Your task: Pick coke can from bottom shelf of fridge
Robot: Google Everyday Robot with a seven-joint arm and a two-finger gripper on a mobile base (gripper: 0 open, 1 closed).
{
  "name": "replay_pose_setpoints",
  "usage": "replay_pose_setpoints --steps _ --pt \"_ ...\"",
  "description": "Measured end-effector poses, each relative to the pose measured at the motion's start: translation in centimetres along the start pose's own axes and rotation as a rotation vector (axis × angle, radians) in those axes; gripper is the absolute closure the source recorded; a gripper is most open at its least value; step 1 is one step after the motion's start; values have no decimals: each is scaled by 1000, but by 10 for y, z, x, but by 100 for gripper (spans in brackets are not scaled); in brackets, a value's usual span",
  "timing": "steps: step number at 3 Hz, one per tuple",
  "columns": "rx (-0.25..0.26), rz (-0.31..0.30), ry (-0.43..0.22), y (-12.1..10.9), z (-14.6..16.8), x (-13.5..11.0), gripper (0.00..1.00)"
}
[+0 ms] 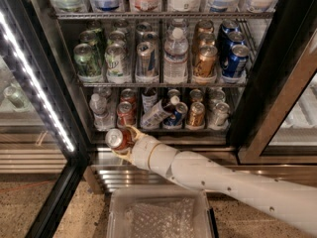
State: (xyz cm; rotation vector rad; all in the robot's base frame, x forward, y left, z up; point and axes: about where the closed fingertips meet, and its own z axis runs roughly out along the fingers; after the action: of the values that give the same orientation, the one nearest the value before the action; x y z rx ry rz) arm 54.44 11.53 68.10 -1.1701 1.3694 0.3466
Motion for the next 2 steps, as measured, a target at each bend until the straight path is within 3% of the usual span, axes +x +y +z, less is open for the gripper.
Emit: replay_pose_setpoints --steps 1,2 --pt "26 18 -91 30 -38 -24 100" --pt "90 29 -90 11 -62 -24 100"
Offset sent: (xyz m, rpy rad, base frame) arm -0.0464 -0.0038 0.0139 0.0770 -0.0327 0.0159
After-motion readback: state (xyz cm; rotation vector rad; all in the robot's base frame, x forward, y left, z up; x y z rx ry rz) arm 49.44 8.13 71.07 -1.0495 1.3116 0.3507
